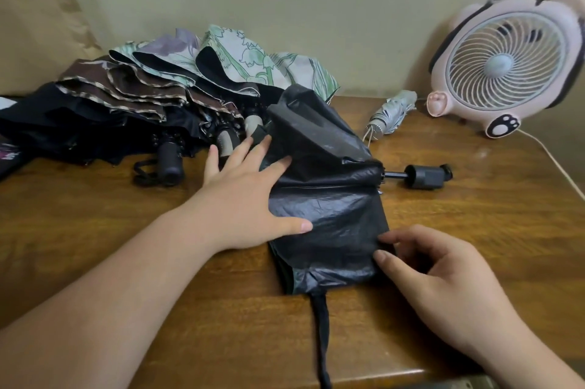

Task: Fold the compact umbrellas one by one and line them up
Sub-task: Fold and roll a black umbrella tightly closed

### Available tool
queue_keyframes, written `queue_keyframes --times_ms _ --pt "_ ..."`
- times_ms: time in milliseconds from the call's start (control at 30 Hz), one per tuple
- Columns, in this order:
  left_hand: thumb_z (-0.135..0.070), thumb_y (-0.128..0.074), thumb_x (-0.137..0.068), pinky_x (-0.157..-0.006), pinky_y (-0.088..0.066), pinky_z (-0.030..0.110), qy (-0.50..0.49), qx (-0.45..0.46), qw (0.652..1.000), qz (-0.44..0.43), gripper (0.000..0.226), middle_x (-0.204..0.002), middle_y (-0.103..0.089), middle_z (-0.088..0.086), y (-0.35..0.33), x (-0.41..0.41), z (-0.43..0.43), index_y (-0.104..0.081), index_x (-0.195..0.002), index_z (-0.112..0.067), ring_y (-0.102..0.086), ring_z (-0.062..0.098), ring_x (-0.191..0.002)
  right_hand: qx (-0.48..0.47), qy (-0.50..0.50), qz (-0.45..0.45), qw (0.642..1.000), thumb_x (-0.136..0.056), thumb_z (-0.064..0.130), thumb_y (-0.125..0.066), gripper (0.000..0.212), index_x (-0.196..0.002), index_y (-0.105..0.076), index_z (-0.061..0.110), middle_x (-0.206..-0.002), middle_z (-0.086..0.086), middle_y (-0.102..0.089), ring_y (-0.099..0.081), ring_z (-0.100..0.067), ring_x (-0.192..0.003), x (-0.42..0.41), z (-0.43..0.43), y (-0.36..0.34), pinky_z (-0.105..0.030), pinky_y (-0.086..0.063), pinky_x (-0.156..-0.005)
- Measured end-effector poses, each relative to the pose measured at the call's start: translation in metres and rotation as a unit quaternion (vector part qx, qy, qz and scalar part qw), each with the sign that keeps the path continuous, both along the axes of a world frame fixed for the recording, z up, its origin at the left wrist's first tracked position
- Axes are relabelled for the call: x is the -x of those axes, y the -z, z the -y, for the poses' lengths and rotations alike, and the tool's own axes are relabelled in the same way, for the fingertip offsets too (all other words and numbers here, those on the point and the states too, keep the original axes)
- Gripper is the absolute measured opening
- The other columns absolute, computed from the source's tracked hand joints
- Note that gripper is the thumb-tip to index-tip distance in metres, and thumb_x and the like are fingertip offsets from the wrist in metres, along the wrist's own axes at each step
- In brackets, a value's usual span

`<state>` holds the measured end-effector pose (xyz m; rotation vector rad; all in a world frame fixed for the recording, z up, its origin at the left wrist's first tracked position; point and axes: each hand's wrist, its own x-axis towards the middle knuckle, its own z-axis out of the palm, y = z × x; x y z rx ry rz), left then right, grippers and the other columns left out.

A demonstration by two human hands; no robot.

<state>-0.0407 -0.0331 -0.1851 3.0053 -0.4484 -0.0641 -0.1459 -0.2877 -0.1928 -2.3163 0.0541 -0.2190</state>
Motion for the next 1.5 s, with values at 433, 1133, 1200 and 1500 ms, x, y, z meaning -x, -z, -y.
queue_keyframes --times_ms 433,1133,1200,1500 --pt "-0.062 -0.027 -0.103 -0.118 -0.017 0.05 -0.055 0.046 0.994 0.083 0.058 -0.171 -0.009 -0.004 0.01 -0.021 0.006 -0.015 -0.158 -0.049 -0.01 0.02 -0.152 0.235 -0.28 0.06 0.929 -0.102 0.041 -0.052 0.04 -0.137 -0.062 0.026 -0.135 0.018 -0.056 -0.049 0.002 -0.127 -0.061 -0.031 -0.034 -0.022 -0.041 -0.109" --pt "-0.063 -0.061 -0.089 -0.119 -0.03 0.031 0.182 0.053 0.98 0.064 0.062 -0.156 -0.043 -0.015 -0.009 0.034 0.019 -0.043 -0.146 -0.046 -0.036 0.015 -0.142 0.152 -0.298 0.141 0.932 -0.09 0.004 -0.062 0.028 -0.117 -0.067 0.008 -0.123 0.003 -0.062 -0.056 -0.014 -0.119 -0.093 -0.021 0.006 -0.011 -0.036 -0.105" --pt "-0.084 -0.048 -0.082 -0.127 -0.005 0.032 0.155 0.003 0.988 -0.006 0.081 -0.166 -0.011 -0.022 -0.01 0.03 0.016 -0.021 -0.153 -0.056 -0.007 0.011 -0.152 0.09 -0.277 0.094 0.952 -0.089 0.001 -0.065 0.036 -0.123 -0.067 0.012 -0.127 0.01 -0.06 -0.052 -0.005 -0.123 -0.092 -0.015 -0.002 -0.007 -0.032 -0.108" --pt "-0.111 -0.039 -0.037 -0.117 0.012 0.023 0.147 -0.018 0.983 -0.11 0.102 -0.142 0.027 -0.046 -0.024 0.022 0.023 -0.01 -0.13 -0.084 0.031 -0.016 -0.131 -0.221 -0.041 -0.085 0.971 -0.098 0.024 -0.064 0.014 -0.095 -0.074 0.015 -0.095 -0.014 -0.076 -0.07 -0.023 -0.079 -0.058 0.031 -0.041 -0.038 -0.055 -0.065"
